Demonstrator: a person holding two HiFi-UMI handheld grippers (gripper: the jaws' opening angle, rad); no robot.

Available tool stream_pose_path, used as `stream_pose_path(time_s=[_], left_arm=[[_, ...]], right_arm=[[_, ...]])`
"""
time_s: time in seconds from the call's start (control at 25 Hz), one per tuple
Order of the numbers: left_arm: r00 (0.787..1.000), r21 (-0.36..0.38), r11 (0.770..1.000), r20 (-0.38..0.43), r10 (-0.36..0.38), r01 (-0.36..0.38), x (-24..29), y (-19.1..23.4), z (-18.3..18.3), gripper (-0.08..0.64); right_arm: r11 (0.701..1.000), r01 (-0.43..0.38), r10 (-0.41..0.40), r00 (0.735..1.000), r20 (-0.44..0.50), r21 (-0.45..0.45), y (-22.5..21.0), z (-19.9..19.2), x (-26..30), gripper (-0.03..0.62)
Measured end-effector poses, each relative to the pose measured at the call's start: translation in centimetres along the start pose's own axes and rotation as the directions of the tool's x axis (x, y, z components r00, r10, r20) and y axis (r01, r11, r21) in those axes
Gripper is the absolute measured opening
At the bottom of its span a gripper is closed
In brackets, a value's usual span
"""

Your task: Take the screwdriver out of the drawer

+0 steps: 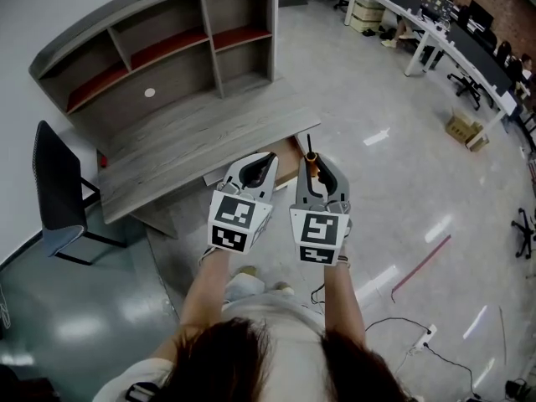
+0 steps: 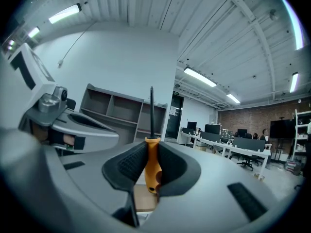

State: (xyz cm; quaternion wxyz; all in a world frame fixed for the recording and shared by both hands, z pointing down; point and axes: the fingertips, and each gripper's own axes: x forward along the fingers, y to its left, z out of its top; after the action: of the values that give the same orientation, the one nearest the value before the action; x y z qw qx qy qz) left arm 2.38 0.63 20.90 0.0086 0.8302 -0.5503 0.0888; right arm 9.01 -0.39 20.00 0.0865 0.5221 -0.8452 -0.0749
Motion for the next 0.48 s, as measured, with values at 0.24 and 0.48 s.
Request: stream_pose_path(time_s=[0.24,0.48], left_arm=[[1.000,0.004,1.000,-0.005,-0.014,0.014,0.1,2.7,-0.2,0.017],[0.999,0.008,0.999,-0.008,-0.045,0.045,0.5,4.2,-0.5,0.017]], right_arm=[[1.000,0.022,-0.022,1.000,-0.007,-0.016,1.2,0.8,1.4,0.084],[0.998,0.055,-0.055,0.998,-0.024,-0.014,1.8,0.8,2.8,0.084]])
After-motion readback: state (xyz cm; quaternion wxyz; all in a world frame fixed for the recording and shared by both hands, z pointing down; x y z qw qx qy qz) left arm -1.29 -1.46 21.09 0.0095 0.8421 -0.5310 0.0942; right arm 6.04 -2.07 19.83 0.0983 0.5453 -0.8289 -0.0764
